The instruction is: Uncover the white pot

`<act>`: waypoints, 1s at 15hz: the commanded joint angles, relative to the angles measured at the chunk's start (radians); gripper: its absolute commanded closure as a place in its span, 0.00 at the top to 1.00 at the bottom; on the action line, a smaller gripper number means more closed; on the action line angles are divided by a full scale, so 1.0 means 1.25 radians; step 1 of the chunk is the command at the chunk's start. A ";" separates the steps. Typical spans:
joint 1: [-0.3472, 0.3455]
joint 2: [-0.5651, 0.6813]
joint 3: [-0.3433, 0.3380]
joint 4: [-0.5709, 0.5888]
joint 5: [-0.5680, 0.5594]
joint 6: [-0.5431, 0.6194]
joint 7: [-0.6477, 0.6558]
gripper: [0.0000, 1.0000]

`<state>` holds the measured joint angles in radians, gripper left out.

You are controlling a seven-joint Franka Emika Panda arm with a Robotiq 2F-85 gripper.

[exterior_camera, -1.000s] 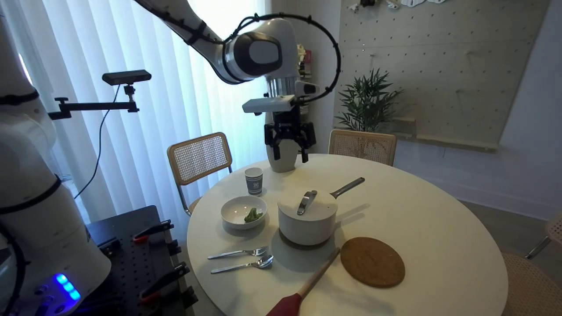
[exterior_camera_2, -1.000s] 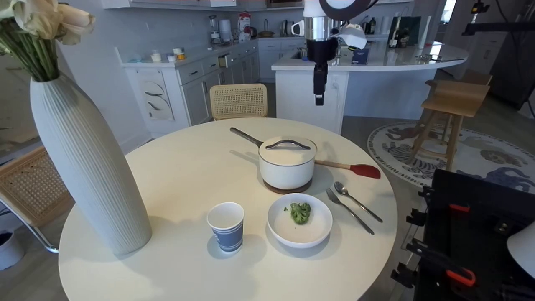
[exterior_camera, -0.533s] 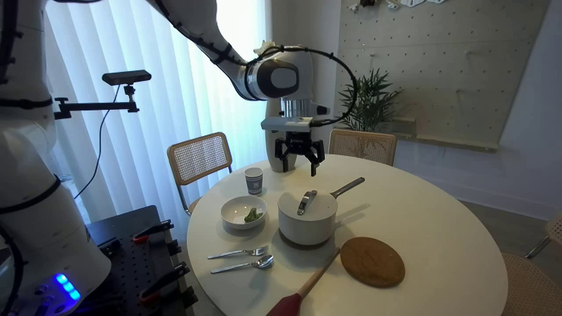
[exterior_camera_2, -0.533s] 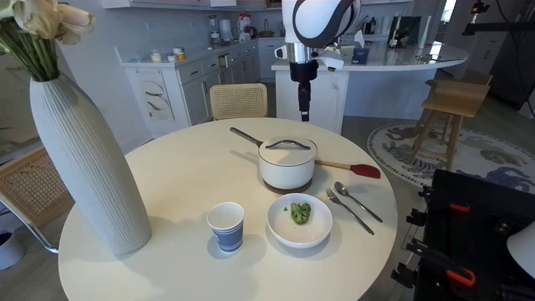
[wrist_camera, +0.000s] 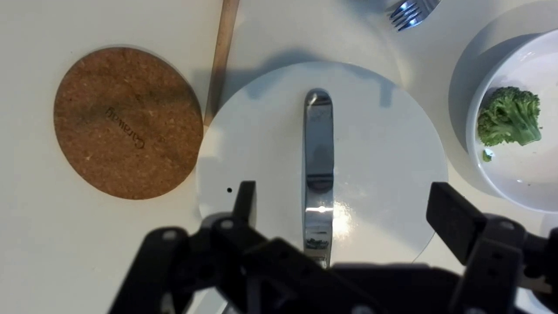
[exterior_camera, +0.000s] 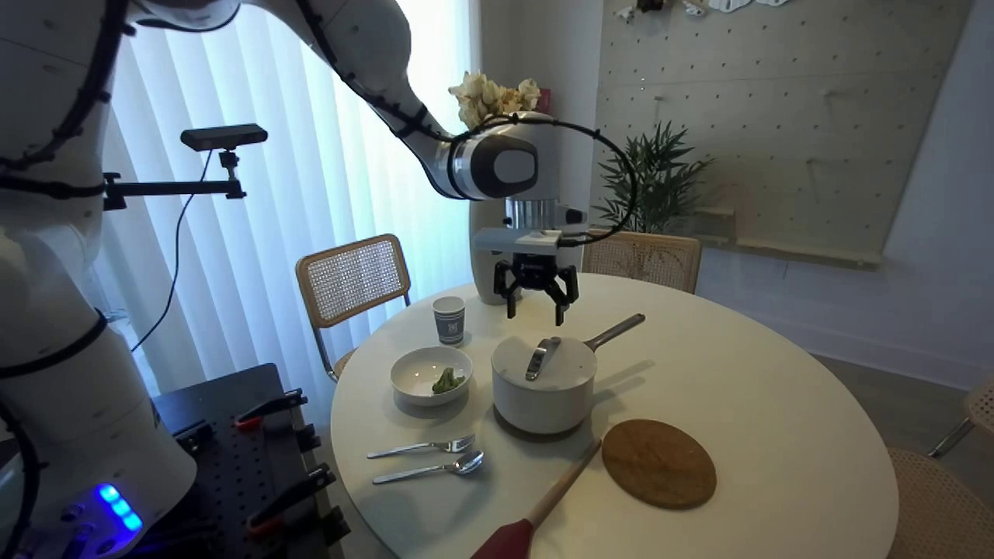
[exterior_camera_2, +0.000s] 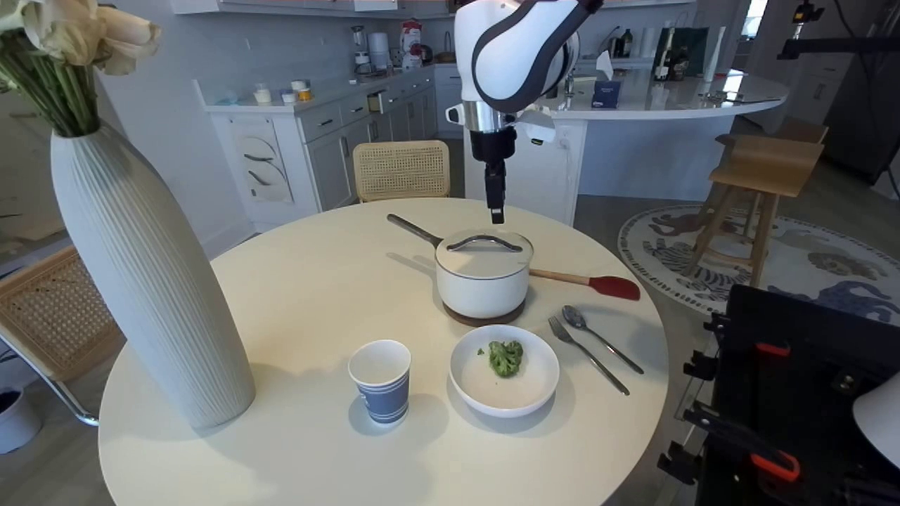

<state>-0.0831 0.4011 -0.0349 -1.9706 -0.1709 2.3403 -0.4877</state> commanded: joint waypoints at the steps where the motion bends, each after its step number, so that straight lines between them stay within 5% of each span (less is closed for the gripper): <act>1: -0.014 0.041 0.014 0.034 -0.005 0.021 -0.010 1.00; 15: -0.028 0.160 0.039 0.118 0.004 0.062 0.005 1.00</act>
<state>-0.1092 0.5745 -0.0003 -1.8570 -0.1685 2.4036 -0.4867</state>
